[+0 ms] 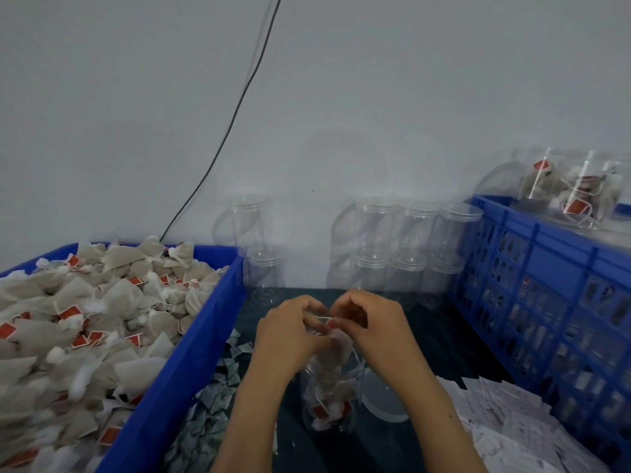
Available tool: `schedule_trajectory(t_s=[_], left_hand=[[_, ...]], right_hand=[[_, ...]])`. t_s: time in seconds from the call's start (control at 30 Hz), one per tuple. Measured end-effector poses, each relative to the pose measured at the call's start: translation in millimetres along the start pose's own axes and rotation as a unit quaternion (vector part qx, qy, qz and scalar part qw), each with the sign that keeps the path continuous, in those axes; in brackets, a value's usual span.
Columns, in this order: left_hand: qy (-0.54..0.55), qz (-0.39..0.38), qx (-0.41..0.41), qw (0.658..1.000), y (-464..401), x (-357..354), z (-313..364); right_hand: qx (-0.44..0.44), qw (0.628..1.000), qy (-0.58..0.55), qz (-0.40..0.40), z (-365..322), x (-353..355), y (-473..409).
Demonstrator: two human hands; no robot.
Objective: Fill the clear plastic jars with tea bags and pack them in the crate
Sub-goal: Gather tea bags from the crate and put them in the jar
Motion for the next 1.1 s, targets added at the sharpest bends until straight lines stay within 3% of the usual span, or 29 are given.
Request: schedule_trajectory(t_s=[0.1,0.2,0.4,0.57,0.67,0.77,0.9,1.0,1.1], left_hand=[[-0.031,-0.016,-0.010,0.999,1.7,2.9,1.3],[-0.015,0.025,-0.045,0.999,1.7,11.0,2.9],[0.009,0.062,-0.013,0.998,-5.2,23.7,-20.8],[0.029,0.082,0.011,0.996,-11.5,25.9,-32.8],[0.035,0.084,0.014,0.996,-10.9,29.1,-33.5],[0.038,0.101,0.029,0.994,-5.5,37.8,-37.8],[-0.040,0.114,0.075,0.990,8.5,43.6,-51.9],[-0.139,0.032,0.133,0.981,20.1,32.9,-68.2],[-0.197,-0.065,0.189,0.960,32.3,19.4,-80.1]], right_hand=[[0.013,0.995,0.101,-0.021,0.0,-3.0,-0.7],[0.032,0.977,0.197,-0.075,-2.1,-4.3,-0.1],[0.108,0.905,0.348,-0.221,-14.6,-12.5,0.4],[0.045,0.860,0.353,-0.367,-19.5,-16.7,-12.7],[0.009,0.865,0.307,-0.396,-19.4,-14.3,-17.7],[0.024,0.919,0.174,-0.353,-14.0,-2.0,-15.5],[0.028,0.982,-0.048,-0.180,1.9,30.4,-2.7],[-0.022,0.981,-0.191,-0.028,25.3,43.5,16.2],[-0.130,0.958,-0.249,0.054,54.9,34.6,38.5]])
Point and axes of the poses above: each hand's wrist, its own y-axis away from the middle knuckle, its own x-axis out of the back of the hand, z = x × y, the point moved 2 cm from there along -y, towards the middle knuckle, and after that the axes turned 9 degrees about y, right-handed, at the moved point
